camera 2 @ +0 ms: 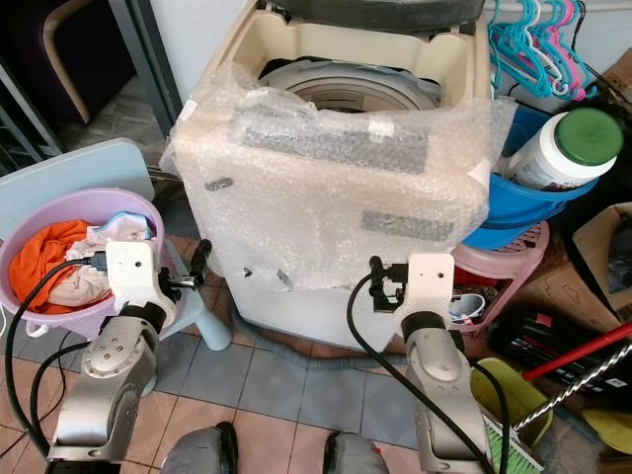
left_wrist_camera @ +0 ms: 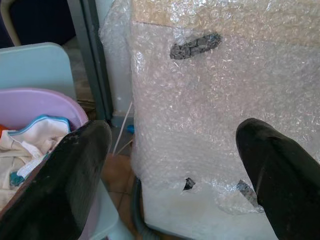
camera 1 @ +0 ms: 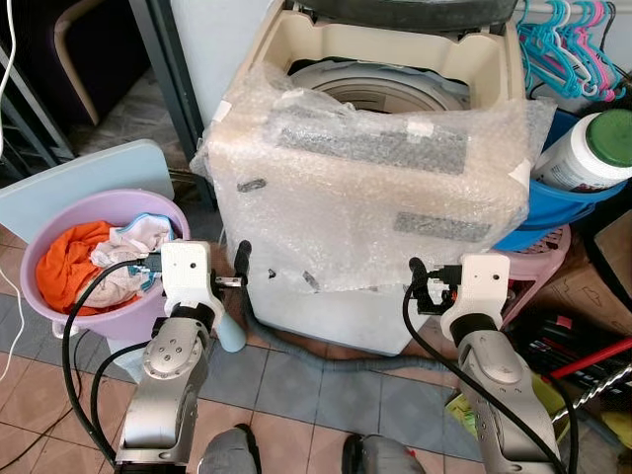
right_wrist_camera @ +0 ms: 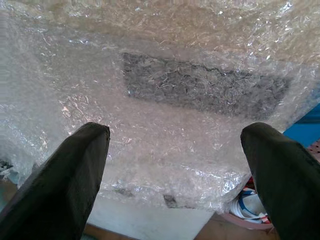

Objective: Clothes washing

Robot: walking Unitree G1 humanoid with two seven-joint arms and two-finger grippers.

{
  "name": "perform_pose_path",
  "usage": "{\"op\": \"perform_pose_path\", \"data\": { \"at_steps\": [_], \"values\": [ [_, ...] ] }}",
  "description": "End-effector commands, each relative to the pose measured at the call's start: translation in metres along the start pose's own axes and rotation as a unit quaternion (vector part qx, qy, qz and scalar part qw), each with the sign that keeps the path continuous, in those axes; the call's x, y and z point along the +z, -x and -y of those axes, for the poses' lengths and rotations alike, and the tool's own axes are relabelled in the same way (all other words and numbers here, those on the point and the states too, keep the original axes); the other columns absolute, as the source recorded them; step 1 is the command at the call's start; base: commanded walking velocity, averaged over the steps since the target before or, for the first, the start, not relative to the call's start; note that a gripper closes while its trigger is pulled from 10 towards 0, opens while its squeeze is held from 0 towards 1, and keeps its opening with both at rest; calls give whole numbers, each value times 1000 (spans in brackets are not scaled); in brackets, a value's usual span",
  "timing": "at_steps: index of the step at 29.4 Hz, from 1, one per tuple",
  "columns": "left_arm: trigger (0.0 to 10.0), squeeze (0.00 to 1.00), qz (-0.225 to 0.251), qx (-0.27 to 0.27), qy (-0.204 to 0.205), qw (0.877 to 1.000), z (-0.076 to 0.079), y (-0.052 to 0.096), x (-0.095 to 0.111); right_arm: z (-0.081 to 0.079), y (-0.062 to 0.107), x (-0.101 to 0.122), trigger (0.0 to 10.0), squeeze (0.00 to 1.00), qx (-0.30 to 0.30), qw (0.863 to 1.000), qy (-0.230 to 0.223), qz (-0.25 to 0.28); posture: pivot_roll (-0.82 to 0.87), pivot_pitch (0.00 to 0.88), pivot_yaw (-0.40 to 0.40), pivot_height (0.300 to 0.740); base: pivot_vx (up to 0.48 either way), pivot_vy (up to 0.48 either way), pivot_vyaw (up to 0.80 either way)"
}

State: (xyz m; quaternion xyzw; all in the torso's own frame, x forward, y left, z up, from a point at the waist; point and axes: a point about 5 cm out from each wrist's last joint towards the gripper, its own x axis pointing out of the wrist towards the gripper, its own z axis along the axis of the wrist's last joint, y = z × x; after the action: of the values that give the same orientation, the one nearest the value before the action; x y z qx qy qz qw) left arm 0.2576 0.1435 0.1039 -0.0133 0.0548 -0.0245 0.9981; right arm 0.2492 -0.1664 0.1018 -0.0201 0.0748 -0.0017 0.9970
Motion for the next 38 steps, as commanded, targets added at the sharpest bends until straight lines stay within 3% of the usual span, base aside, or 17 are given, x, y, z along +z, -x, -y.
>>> {"op": "perform_pose_path", "data": {
  "at_steps": [1, 9, 20, 24, 26, 38],
  "values": [
    [10000, 0, -2, 7, -3, 1000, -3, 2, 1, -5, -3, 6, 10000, 0, 15, 1000, -2, 13, -18, 150, -5, 740, 0, 262, 800],
    [10000, 0, -3, 3, -9, 1000, -1, 1, 3, -8, -8, 10, 10000, 0, 25, 999, -42, 8, -15, 162, 0, 740, 0, 410, 800],
    [10000, 0, -14, 14, -14, 1000, -4, -2, -2, -13, -15, 18, 10000, 0, 31, 998, -51, 22, -16, 161, 6, 740, 0, 480, 800],
    [10000, 0, 6, 14, -16, 1000, -4, -4, 3, -14, -19, 23, 10000, 0, 34, 997, -52, 34, -11, 155, 8, 740, 0, 441, 759],
    [10000, 0, 22, 18, -24, 999, -5, -5, 8, -14, -20, 23, 10000, 0, 31, 997, -63, 36, -10, 155, 9, 740, 0, 0, 0],
    [10000, 0, 30, 5, 17, 999, -4, -8, 11, -8, -29, 31, 10000, 0, 17, 997, -53, 56, -9, 144, 10, 740, 42, 0, 0]
  ]
}}
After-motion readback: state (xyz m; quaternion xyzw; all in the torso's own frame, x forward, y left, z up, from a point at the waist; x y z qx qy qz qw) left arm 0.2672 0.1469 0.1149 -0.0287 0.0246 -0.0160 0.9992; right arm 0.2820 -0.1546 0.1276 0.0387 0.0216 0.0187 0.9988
